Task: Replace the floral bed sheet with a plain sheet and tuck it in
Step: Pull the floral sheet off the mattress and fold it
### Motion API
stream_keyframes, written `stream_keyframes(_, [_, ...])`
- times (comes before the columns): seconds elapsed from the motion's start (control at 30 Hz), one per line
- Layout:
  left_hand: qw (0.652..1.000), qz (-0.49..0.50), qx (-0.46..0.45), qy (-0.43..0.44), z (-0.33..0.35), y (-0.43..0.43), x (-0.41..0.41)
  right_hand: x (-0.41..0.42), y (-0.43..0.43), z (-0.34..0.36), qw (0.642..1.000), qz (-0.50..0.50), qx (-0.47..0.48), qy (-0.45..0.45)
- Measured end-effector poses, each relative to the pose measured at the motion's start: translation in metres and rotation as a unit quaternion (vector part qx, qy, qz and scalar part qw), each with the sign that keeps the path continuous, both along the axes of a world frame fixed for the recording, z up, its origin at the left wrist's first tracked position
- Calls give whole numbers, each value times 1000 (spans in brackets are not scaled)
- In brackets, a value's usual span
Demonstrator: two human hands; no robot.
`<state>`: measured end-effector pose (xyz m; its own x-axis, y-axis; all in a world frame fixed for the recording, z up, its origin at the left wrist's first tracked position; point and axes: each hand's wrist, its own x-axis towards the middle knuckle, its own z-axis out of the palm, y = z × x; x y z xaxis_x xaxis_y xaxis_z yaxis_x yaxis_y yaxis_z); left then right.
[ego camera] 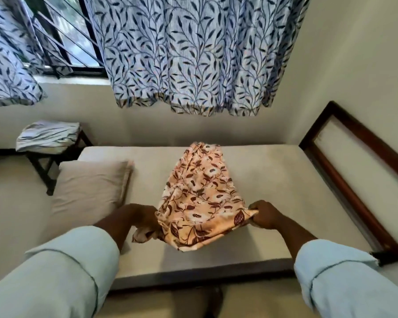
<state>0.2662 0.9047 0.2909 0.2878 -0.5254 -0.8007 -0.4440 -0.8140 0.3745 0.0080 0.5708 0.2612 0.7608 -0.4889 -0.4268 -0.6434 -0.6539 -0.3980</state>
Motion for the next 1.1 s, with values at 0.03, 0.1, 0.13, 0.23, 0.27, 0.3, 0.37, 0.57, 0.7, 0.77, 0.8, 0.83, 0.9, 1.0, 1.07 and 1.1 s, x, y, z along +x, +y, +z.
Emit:
stream_keyframes(0.03, [999, 9, 26, 26, -4, 4, -8, -9, 10, 0, 1000, 5, 7, 30])
stream_keyframes(0.1, [994, 21, 75, 72, -10, 11, -19, -24, 25, -2, 997, 22, 27, 71])
stream_keyframes(0.13, [992, 23, 97, 81, -15, 13, -22, -30, 29, -5, 996, 28, 35, 82])
stream_keyframes(0.23, [983, 29, 155, 89, -20, 16, -27, -39, 33, -5, 986, 67, 36, 150])
stream_keyframes(0.27, [980, 29, 170, 100, -18, 15, -29, -40, 32, -3, 981, 81, 40, 172])
stream_keyframes(0.3, [976, 28, 184, 117, -17, 12, -32, -41, 32, -1, 977, 92, 40, 191])
stream_keyframes(0.37, [970, 11, 196, 140, -14, 6, -33, -41, 29, 2, 973, 99, 44, 206])
stream_keyframes(0.57, [994, 55, 59, 68, -15, -17, -17, -25, 12, 1, 983, 74, 67, 154])
stream_keyframes(0.7, [992, 15, -79, -98, -25, -44, 14, 1, -12, -15, 989, 56, 91, 102])
stream_keyframes(0.77, [983, 19, -110, -148, -28, -63, 31, 21, -29, -29, 990, 43, 99, 91])
stream_keyframes(0.8, [978, 36, -122, -168, -29, -79, 43, 38, -45, -36, 990, 41, 102, 87])
stream_keyframes(0.83, [972, 51, -134, -186, -30, -90, 50, 50, -52, -38, 991, 40, 100, 80])
stream_keyframes(0.9, [962, 77, -147, -217, -35, -117, 75, 82, -75, -40, 992, 48, 99, 68])
stream_keyframes(1.0, [942, 123, -155, -273, -33, -163, 119, 142, -122, -34, 995, 33, 85, 29])
stream_keyframes(1.07, [914, 205, -184, -299, -20, -200, 151, 190, -160, -22, 996, -2, 82, -18])
stream_keyframes(1.1, [891, 266, -207, -306, -12, -220, 168, 213, -177, -17, 995, -18, 75, -57])
